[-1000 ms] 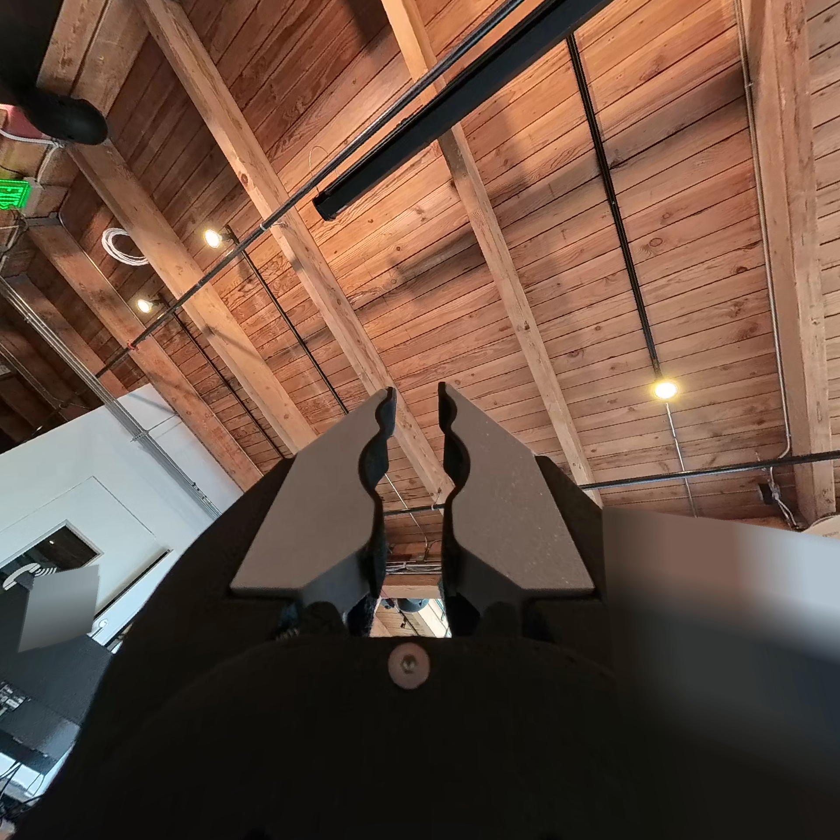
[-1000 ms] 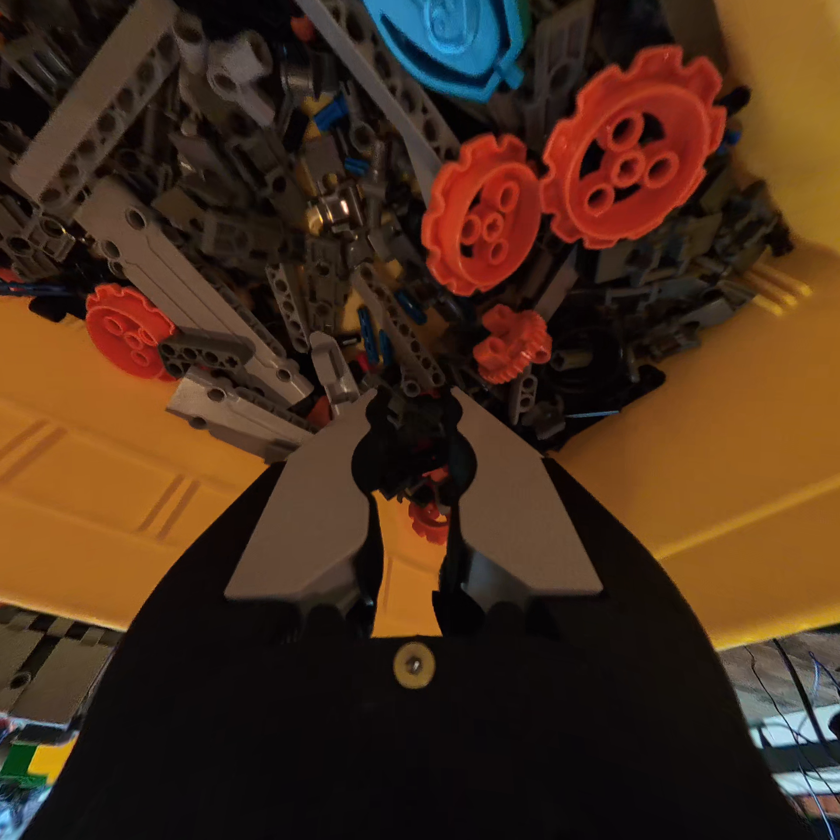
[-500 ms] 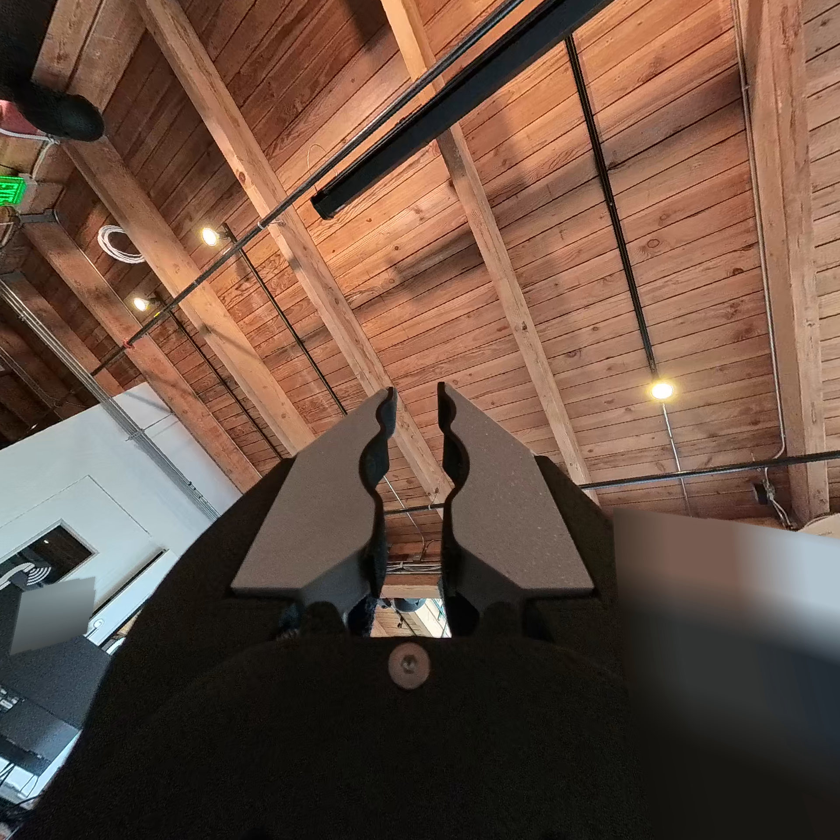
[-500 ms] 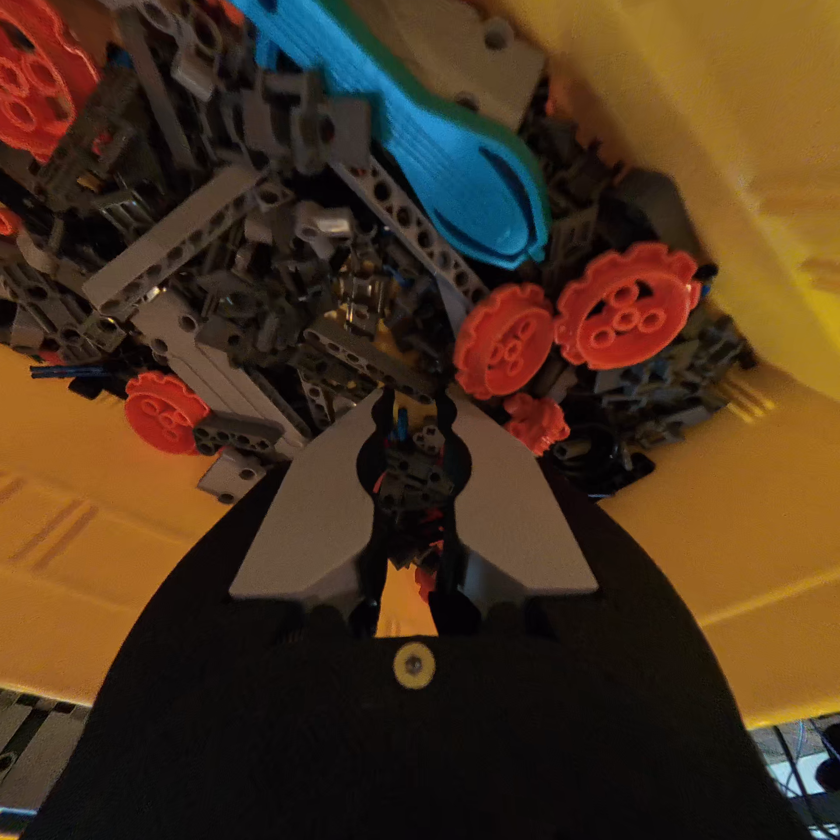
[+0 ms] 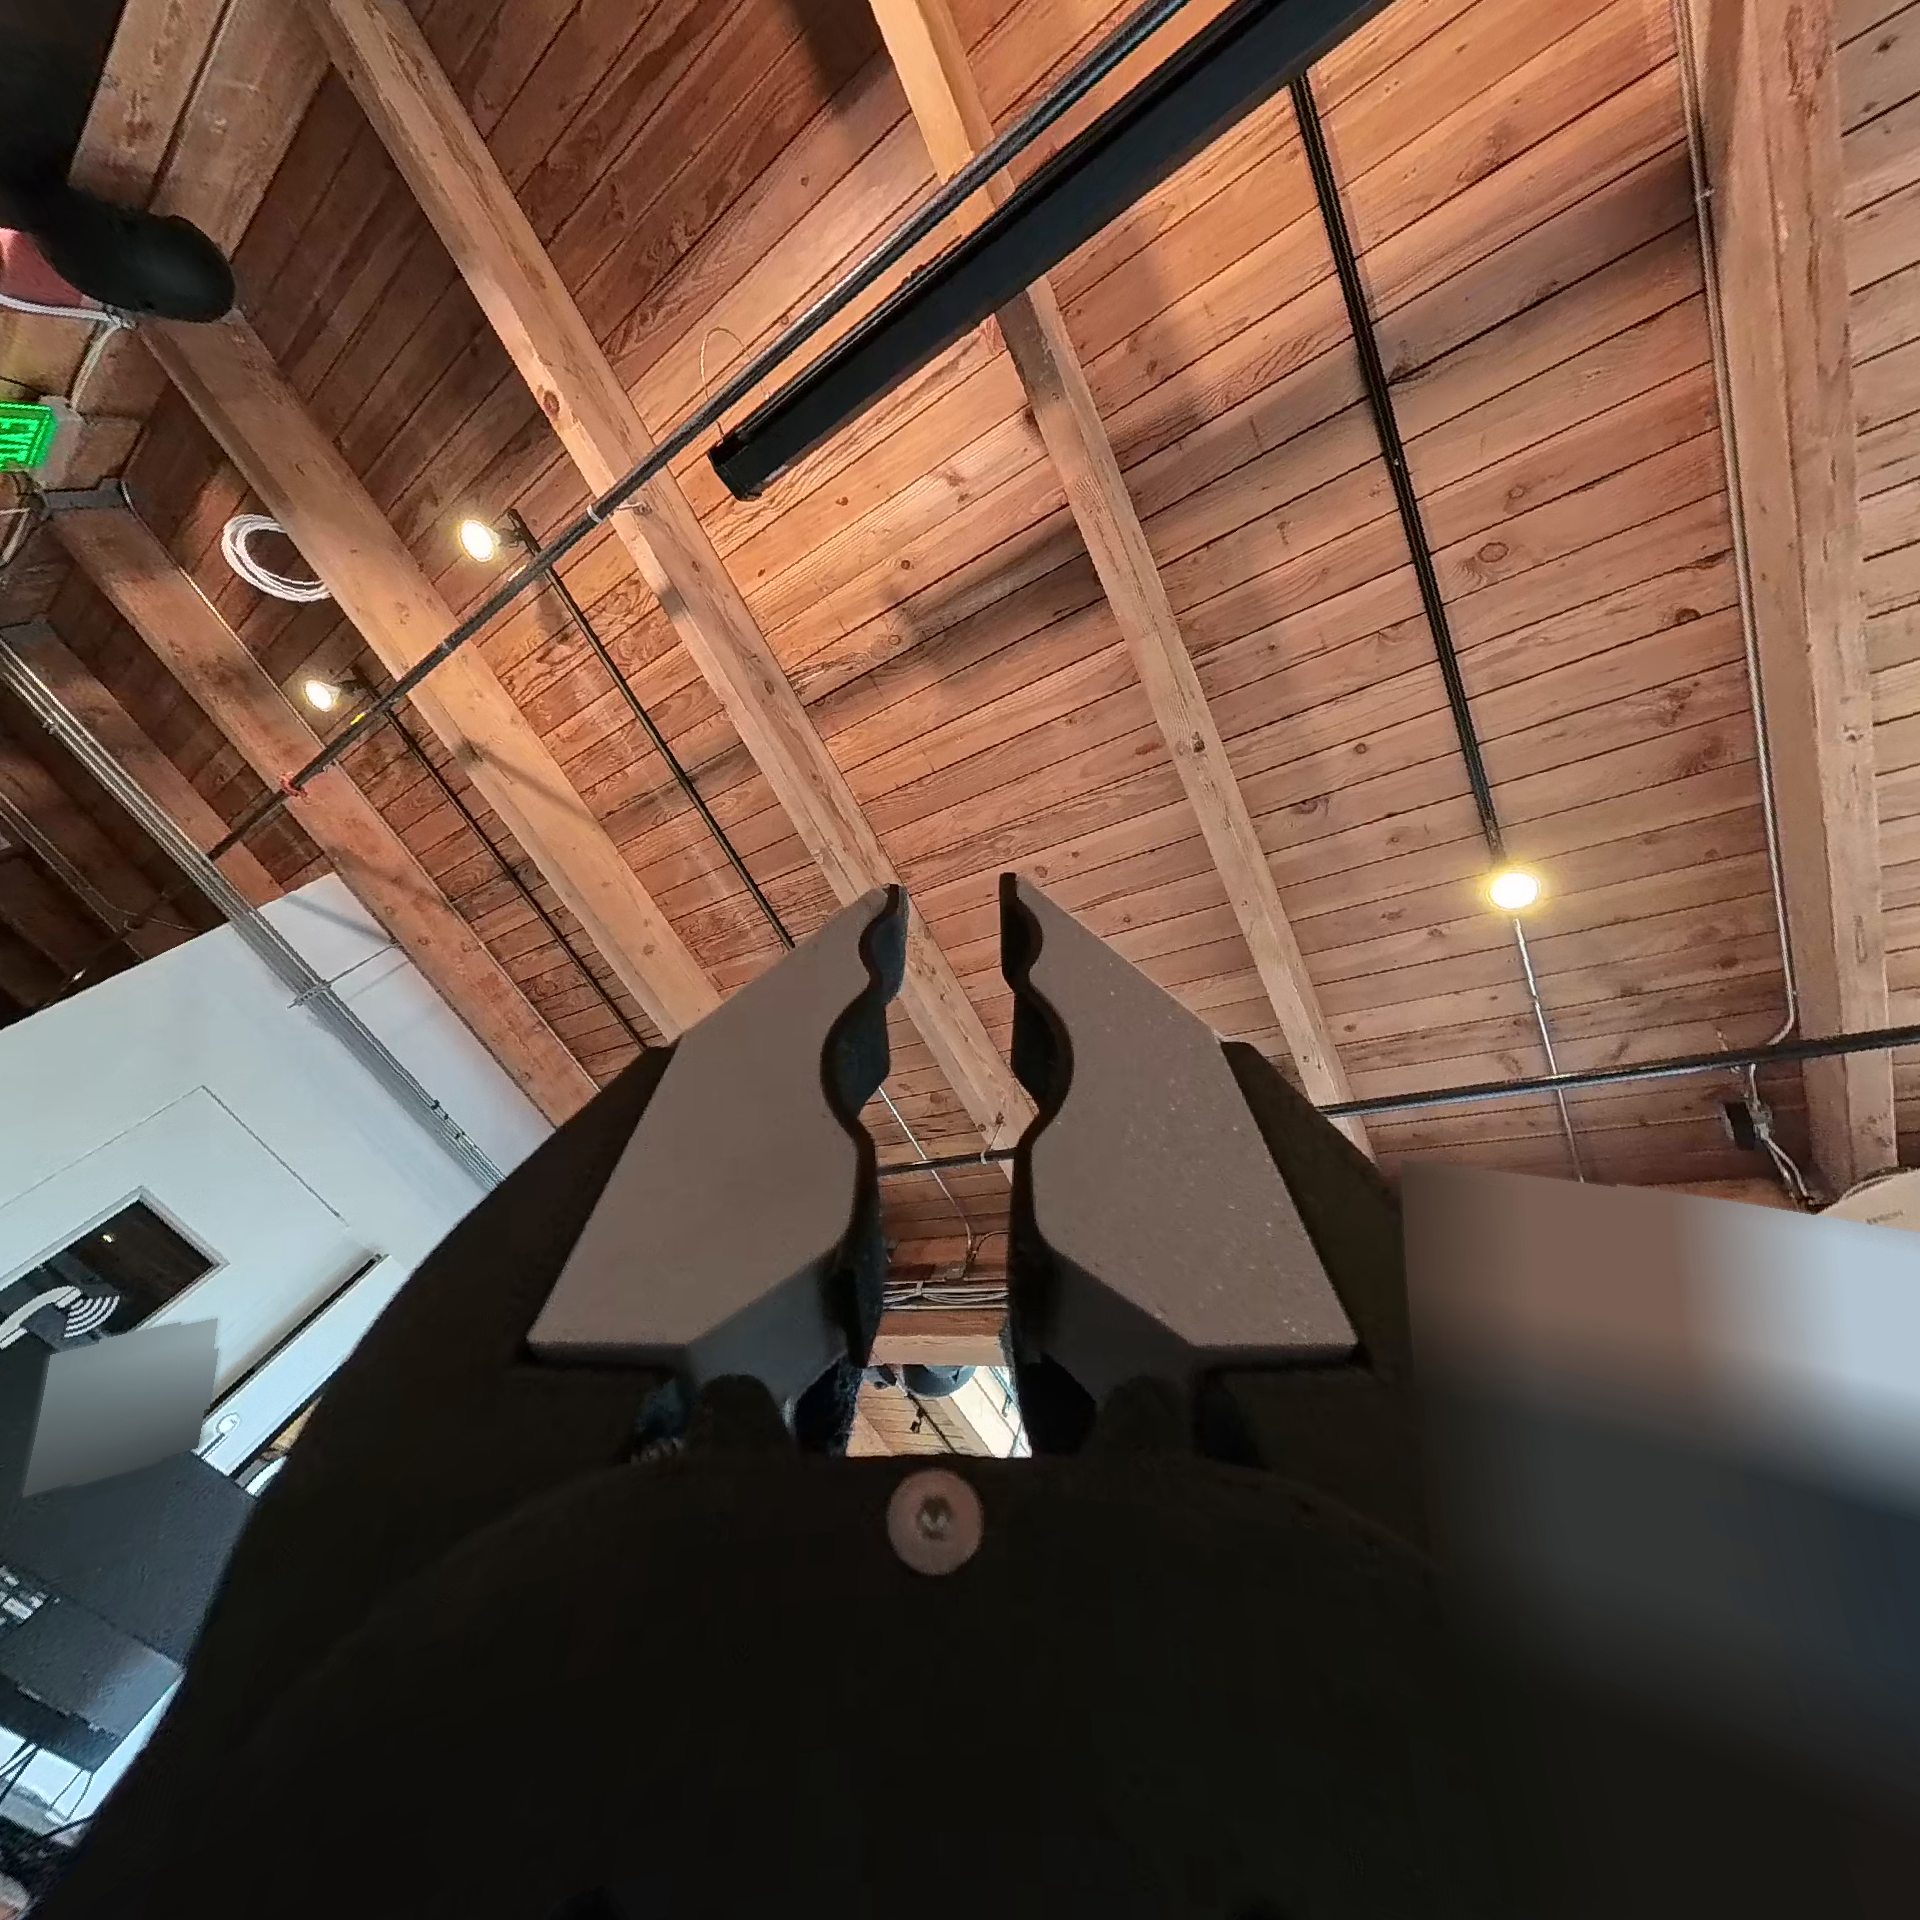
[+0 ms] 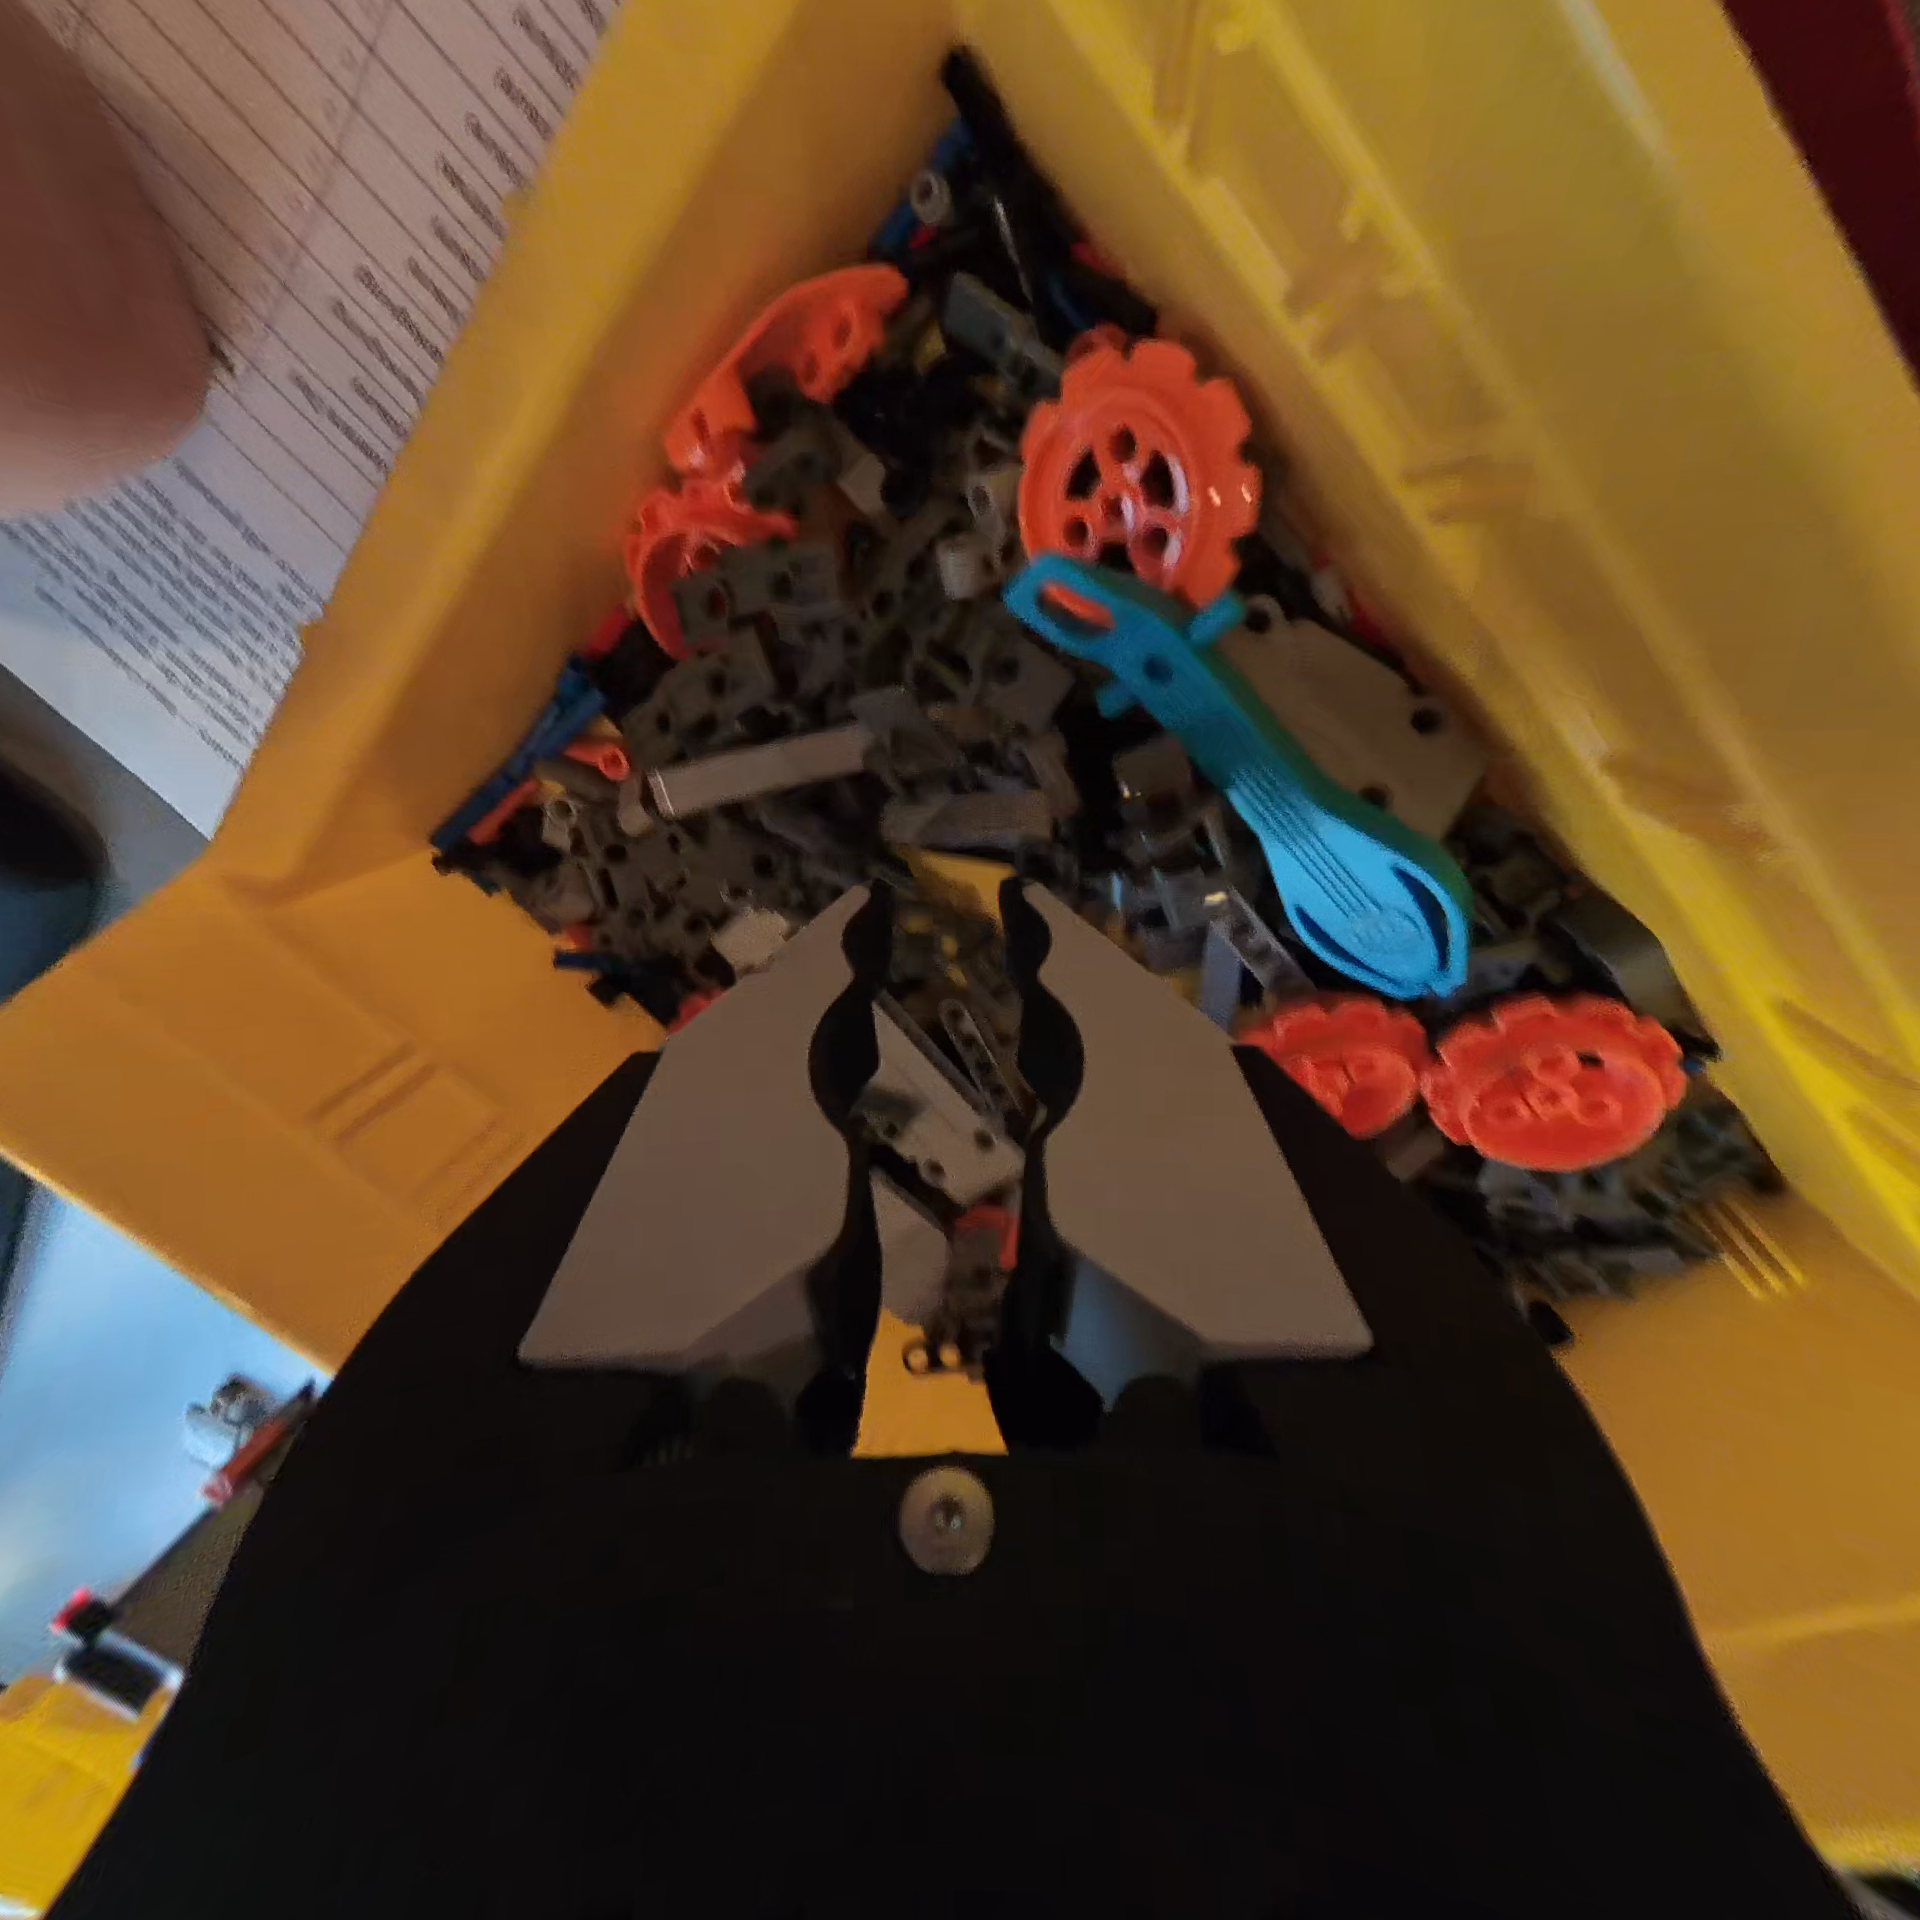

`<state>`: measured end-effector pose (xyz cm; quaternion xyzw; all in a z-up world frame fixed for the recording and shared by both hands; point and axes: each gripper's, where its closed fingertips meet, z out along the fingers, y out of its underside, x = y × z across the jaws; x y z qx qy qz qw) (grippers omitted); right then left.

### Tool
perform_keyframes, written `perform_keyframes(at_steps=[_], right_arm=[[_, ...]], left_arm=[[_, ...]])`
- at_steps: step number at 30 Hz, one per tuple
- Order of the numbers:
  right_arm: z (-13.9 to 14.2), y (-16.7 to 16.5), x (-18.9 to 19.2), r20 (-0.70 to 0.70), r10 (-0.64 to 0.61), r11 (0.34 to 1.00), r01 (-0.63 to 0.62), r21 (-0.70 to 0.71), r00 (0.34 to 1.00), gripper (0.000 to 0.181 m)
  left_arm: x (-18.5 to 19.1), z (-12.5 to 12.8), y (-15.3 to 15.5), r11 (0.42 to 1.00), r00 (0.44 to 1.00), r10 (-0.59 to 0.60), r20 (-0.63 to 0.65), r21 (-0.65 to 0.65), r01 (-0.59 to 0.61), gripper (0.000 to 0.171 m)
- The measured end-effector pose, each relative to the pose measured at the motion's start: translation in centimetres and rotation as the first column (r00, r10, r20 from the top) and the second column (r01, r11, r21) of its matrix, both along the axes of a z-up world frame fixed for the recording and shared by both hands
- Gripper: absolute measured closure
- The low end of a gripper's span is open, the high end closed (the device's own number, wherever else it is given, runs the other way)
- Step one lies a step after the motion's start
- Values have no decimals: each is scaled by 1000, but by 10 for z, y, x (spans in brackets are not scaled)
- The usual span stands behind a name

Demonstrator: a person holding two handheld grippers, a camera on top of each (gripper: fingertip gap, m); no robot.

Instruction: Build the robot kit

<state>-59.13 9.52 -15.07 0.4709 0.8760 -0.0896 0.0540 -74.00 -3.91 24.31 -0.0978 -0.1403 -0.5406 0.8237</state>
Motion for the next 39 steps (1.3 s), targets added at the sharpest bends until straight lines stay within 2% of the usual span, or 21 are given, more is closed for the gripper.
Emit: perform_keyframes(at_steps=[3, 6, 10, 18, 20, 23, 25, 27, 29, 32, 35, 39], right_arm=[[8, 40, 11, 38, -70, 994, 66, 89, 997, 162], [3, 82, 31, 68, -132, 978, 119, 174, 989, 166], [-12, 101, 50, 96, -142, 971, 120, 209, 985, 166], [-22, 91, 41, 79, -91, 980, 75, 182, 993, 175], [-20, 90, 32, 31, -79, 979, 71, 192, 996, 180], [-14, 85, 25, 14, -88, 986, 85, 144, 996, 174], [-9, 79, 36, 74, -91, 990, 83, 111, 993, 172], [-8, 70, 61, 227, -117, 993, 107, 56, 967, 168], [-13, 69, 77, 299, -114, 993, 101, 60, 947, 167], [-16, 51, 72, 260, -68, 997, 71, -4, 963, 169], [-15, 29, 51, 180, -49, 997, 61, -58, 982, 168], [-17, 15, 21, 90, 8, 1000, -7, -5, 996, 172]], left_arm=[[0, 0, -1, 1000, 1000, 2, 0, 1, -2, 156], [-1, 0, -1, 1000, 1000, 0, 2, 4, 0, 156], [-1, 0, -1, 1000, 1000, 2, 1, 4, -2, 156], [2, 1, 1, 1000, 1000, 2, -6, -2, -2, 156], [2, 1, 1, 1000, 1000, 2, -6, -3, -2, 156], [4, 2, -5, 1000, 1000, -1, -7, -1, 1, 156], [3, 2, -5, 1000, 1000, 0, -6, 0, 0, 156], [3, 2, -6, 1000, 1000, 1, -4, 1, -1, 156], [2, 2, -6, 1000, 1000, -4, -4, 3, 4, 156], [2, 2, -7, 1000, 1000, -1, -1, 5, 1, 156], [2, 2, -7, 1000, 1000, 2, -2, 4, -2, 156], [2, 1, -5, 1000, 1000, -6, -1, 3, 6, 156]])
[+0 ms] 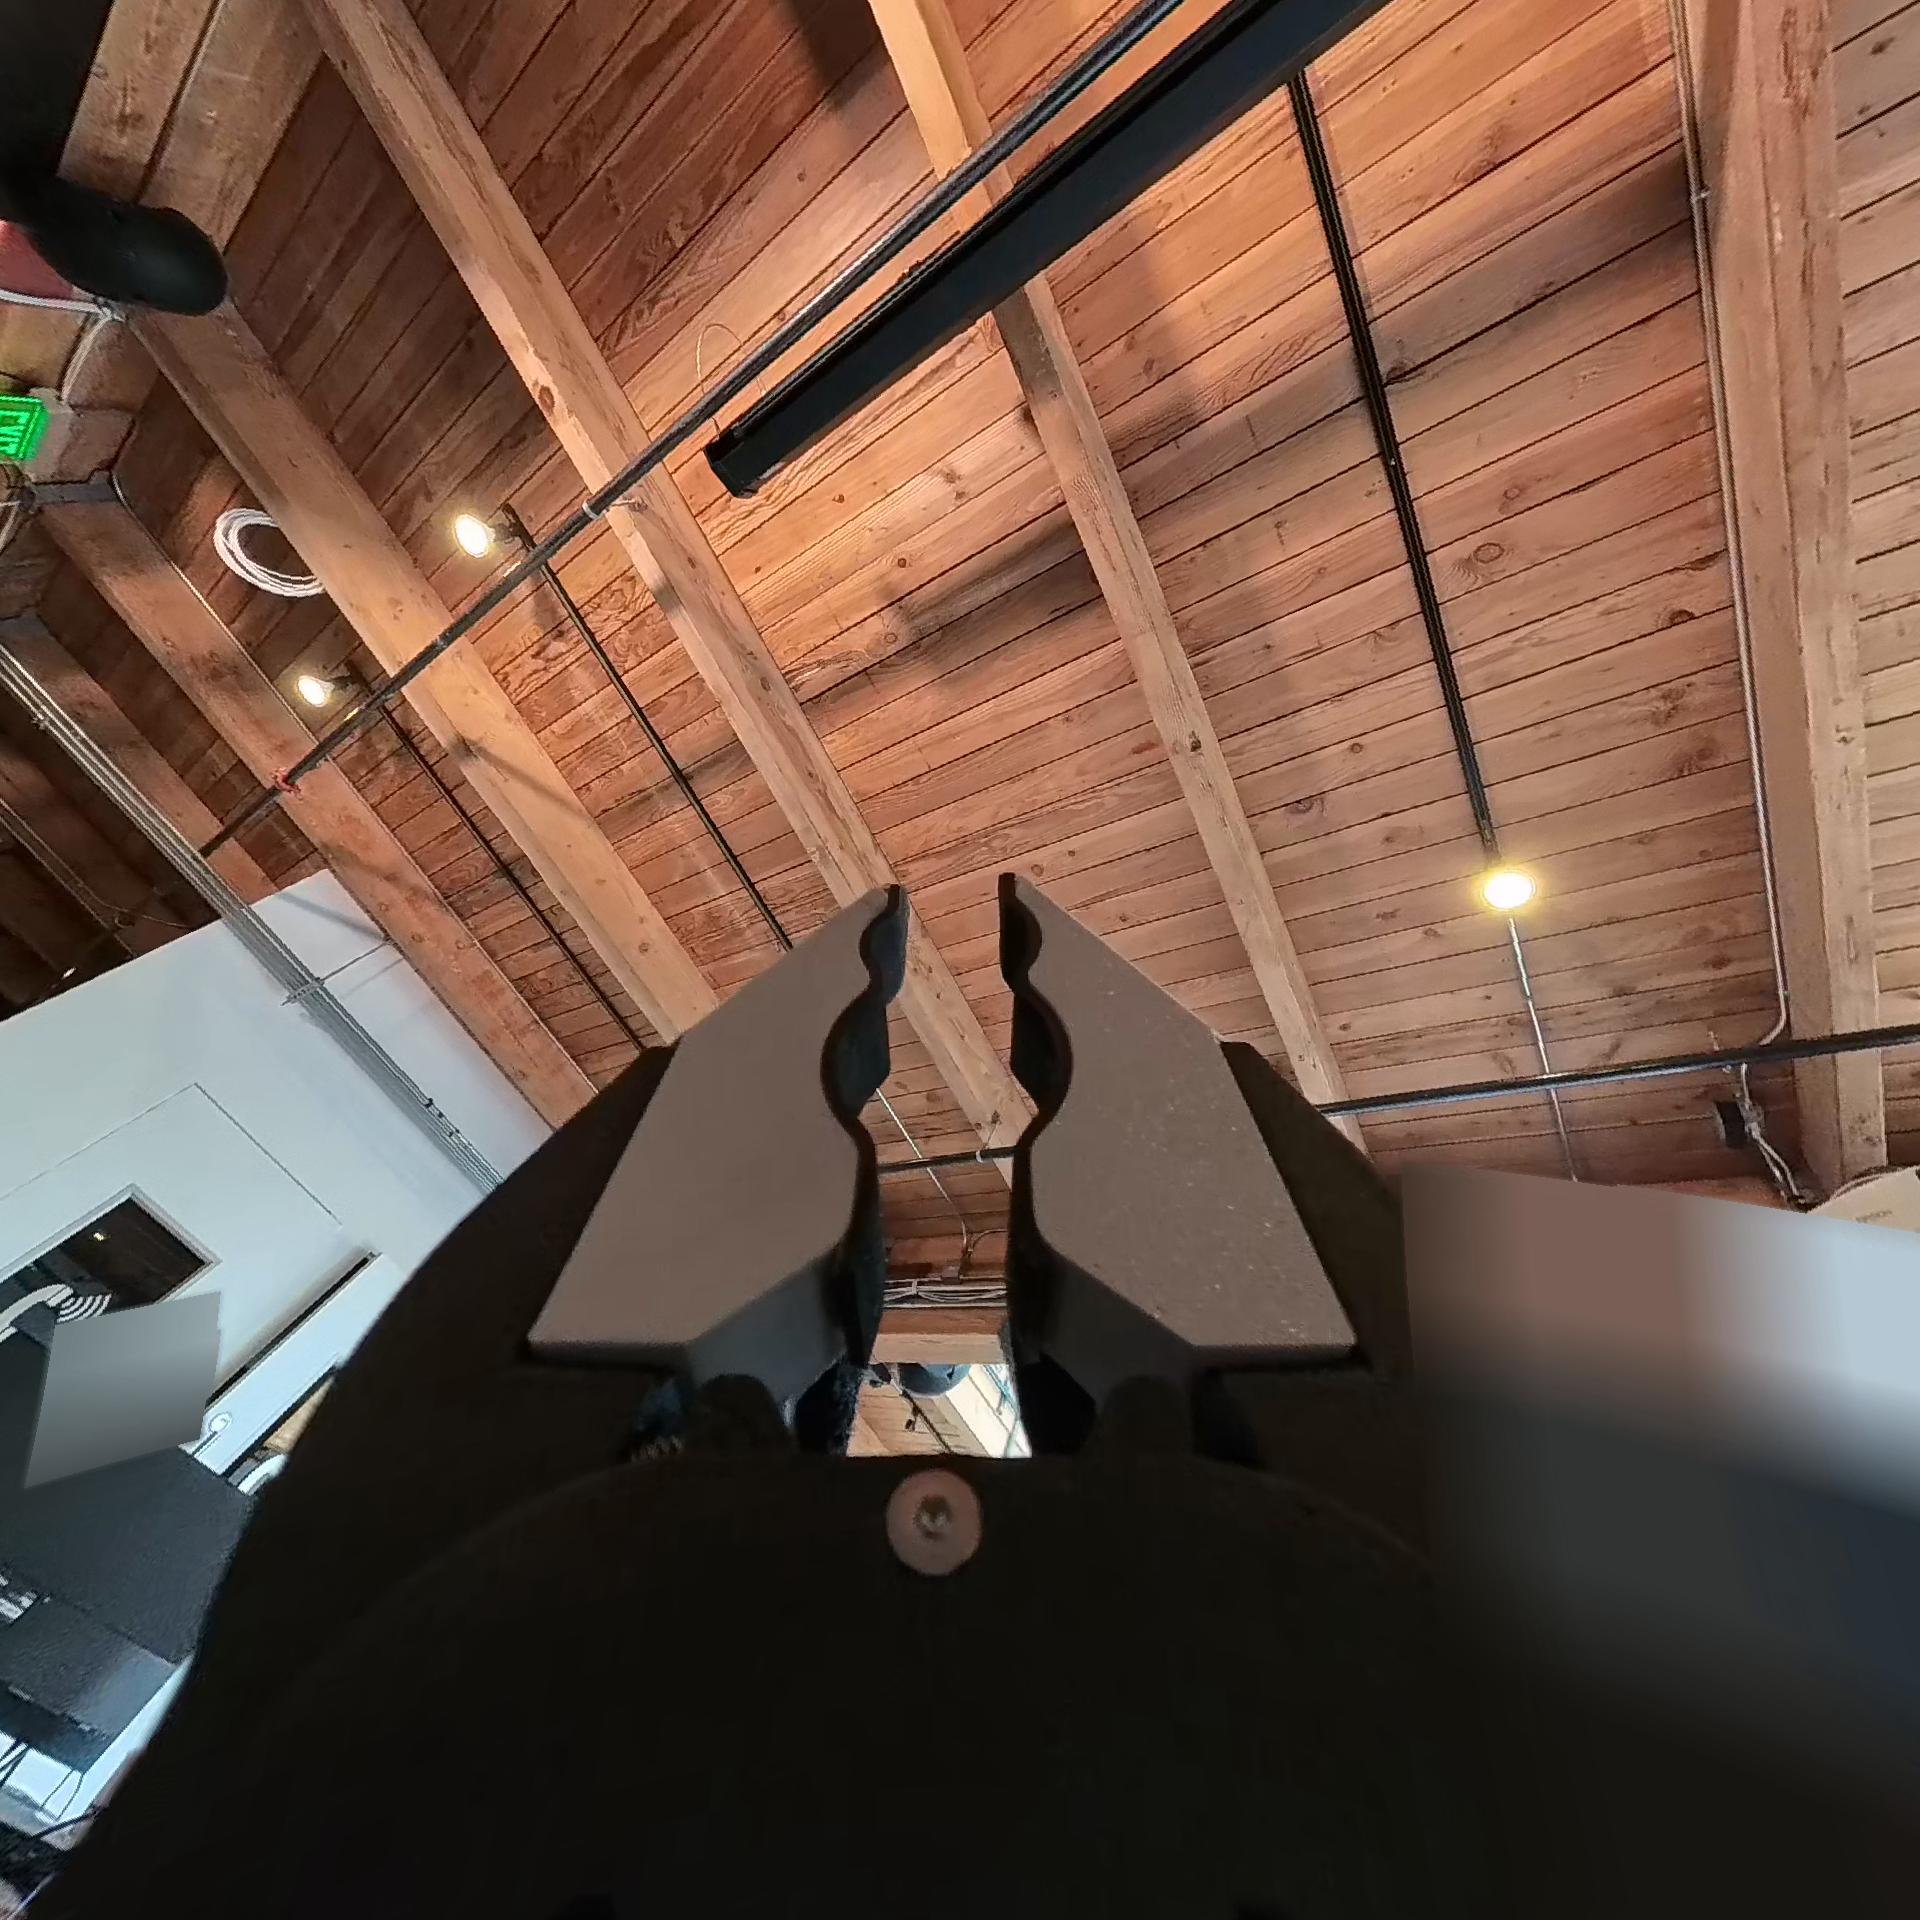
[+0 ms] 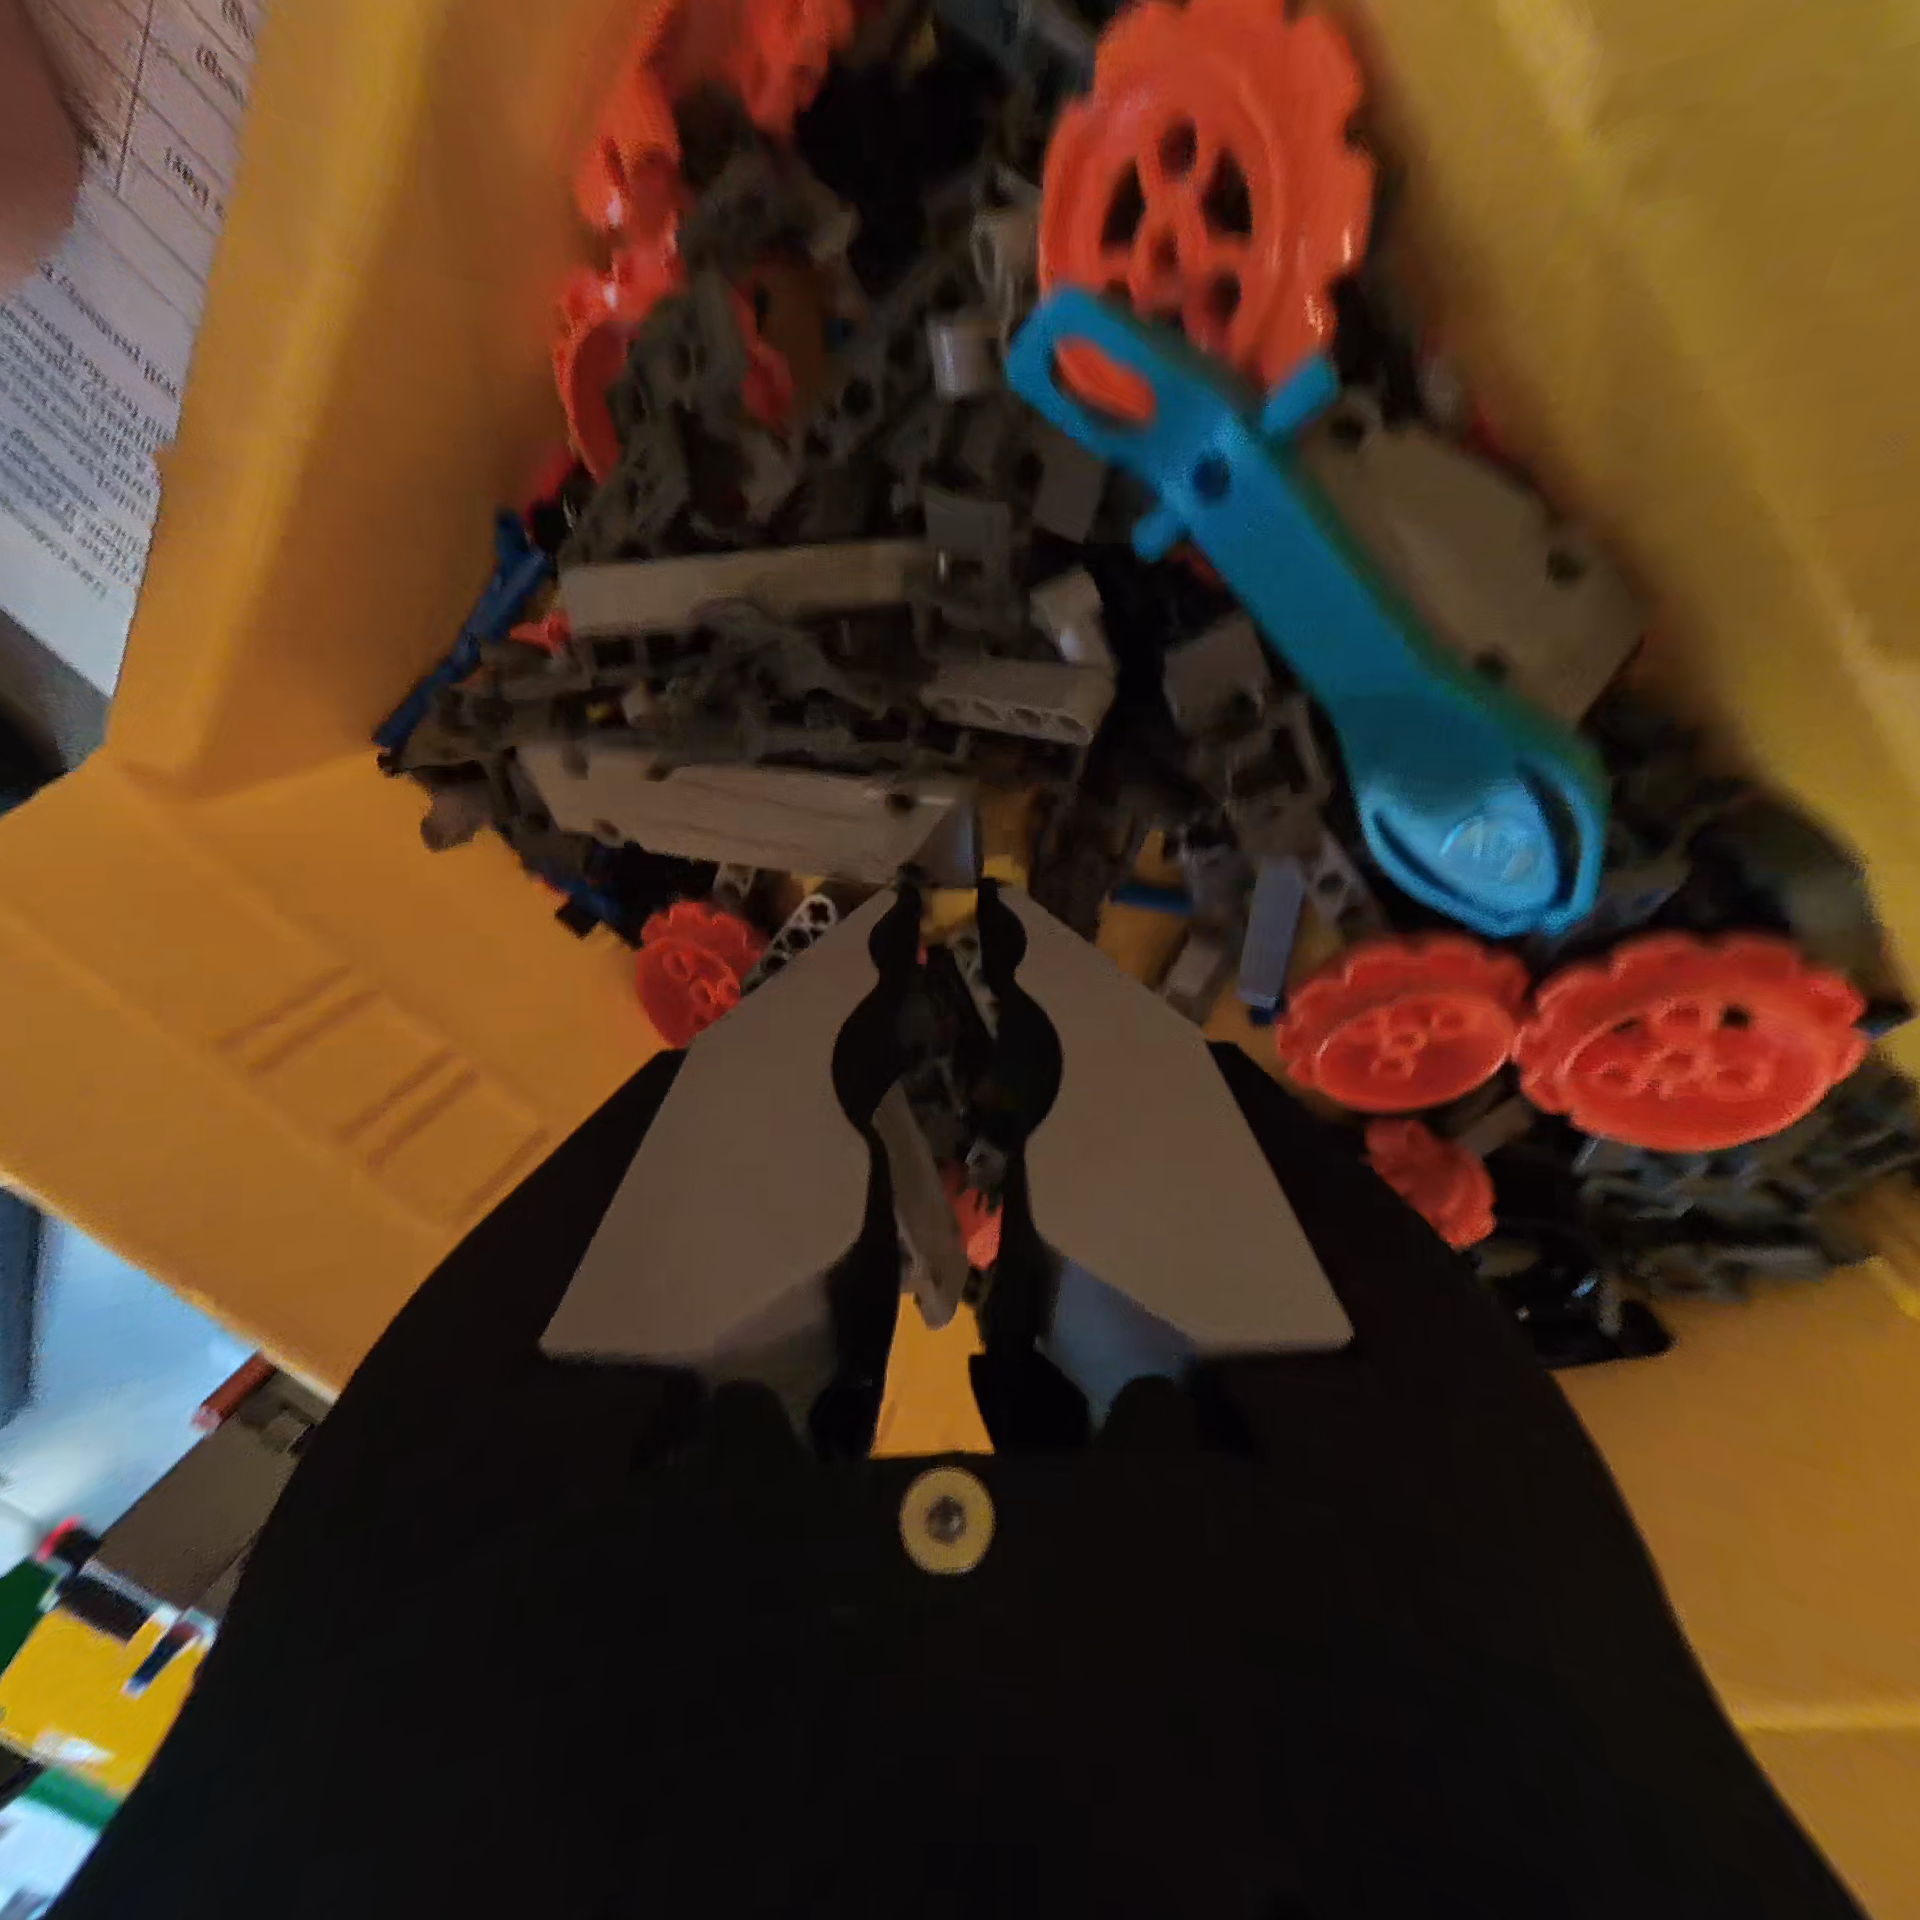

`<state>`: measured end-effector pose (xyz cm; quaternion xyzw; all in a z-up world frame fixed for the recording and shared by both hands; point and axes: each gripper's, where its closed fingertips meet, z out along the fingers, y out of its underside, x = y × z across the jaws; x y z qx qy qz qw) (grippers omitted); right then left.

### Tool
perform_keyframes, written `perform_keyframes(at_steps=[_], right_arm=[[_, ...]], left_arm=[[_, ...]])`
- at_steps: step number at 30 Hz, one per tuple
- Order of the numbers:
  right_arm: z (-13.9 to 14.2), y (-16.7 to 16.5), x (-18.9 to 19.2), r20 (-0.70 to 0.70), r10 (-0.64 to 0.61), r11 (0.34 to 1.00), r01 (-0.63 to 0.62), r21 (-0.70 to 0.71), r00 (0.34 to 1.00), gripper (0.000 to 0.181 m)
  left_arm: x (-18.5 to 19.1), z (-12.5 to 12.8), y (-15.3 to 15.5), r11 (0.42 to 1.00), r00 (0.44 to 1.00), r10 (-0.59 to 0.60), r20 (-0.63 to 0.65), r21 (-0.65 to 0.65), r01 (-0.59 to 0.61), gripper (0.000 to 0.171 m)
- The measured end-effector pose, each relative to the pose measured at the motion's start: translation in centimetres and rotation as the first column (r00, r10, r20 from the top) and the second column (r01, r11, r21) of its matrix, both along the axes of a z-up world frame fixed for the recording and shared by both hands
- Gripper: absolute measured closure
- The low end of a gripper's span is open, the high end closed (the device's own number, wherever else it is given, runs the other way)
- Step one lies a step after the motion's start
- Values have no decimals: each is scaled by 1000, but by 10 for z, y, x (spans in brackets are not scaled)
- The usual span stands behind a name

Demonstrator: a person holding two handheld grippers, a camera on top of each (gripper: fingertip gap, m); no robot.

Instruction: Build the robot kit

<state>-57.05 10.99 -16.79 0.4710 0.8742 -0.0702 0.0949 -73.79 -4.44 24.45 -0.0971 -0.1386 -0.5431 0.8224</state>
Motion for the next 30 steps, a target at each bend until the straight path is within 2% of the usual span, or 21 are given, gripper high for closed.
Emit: perform_keyframes(at_steps=[3, 6, 8, 12, 15, 16, 18, 19, 21, 24, 26, 27, 30], right_arm=[[4, -28, -21, -74, 33, 998, -38, -55, 997, 181], [14, -39, -33, -152, 61, 996, -70, -56, 986, 169], [19, -30, -25, -128, 61, 997, -66, -37, 990, 164], [24, -5, 18, 21, -9, 998, 10, -56, 1000, 134], [11, 18, 48, 79, 22, 998, -26, 55, 997, 125], [8, 20, 52, 91, 18, 997, -24, 72, 996, 133], [1, 24, 56, 95, 6, 993, -17, 117, 995, 124], [-1, 29, 56, 97, 6, 988, -20, 152, 995, 130], [-2, 32, 55, 90, 52, 979, -68, 191, 995, 129], [-3, 33, 50, 75, 50, 976, -65, 206, 996, 134], [-4, 39, 40, 37, 49, 971, -56, 234, 998, 143], [-4, 46, 34, 17, 65, 959, -67, 275, 998, 159], [-5, 58, 21, -12, 103, 937, -93, 338, 995, 161]], left_arm=[[0, 0, 0, 1000, 1000, 3, -2, -1, -3, 157], [0, 0, 0, 1000, 1000, 1, 0, 0, -1, 157], [-1, 0, -1, 1000, 1000, -1, 1, 2, 1, 157], [-2, 0, -3, 1000, 1000, 2, 5, 6, -2, 157], [-2, 0, -3, 1000, 1000, 5, 5, 6, -6, 156], [-2, 0, -3, 1000, 1000, 6, 4, 6, -6, 157], [0, 0, -2, 1000, 1000, 5, 0, 4, -5, 157], [0, 0, -2, 1000, 1000, 5, -1, 3, -5, 156], [0, 1, -2, 1000, 1000, 5, -2, 3, -5, 157], [0, 0, -1, 1000, 1000, 7, -1, 1, -7, 157], [1, 1, -1, 1000, 1000, 3, -2, 2, -3, 157], [1, 1, -1, 1000, 1000, 1, -4, 2, -1, 157], [1, 1, -1, 1000, 1000, 7, -4, 2, -7, 157]])
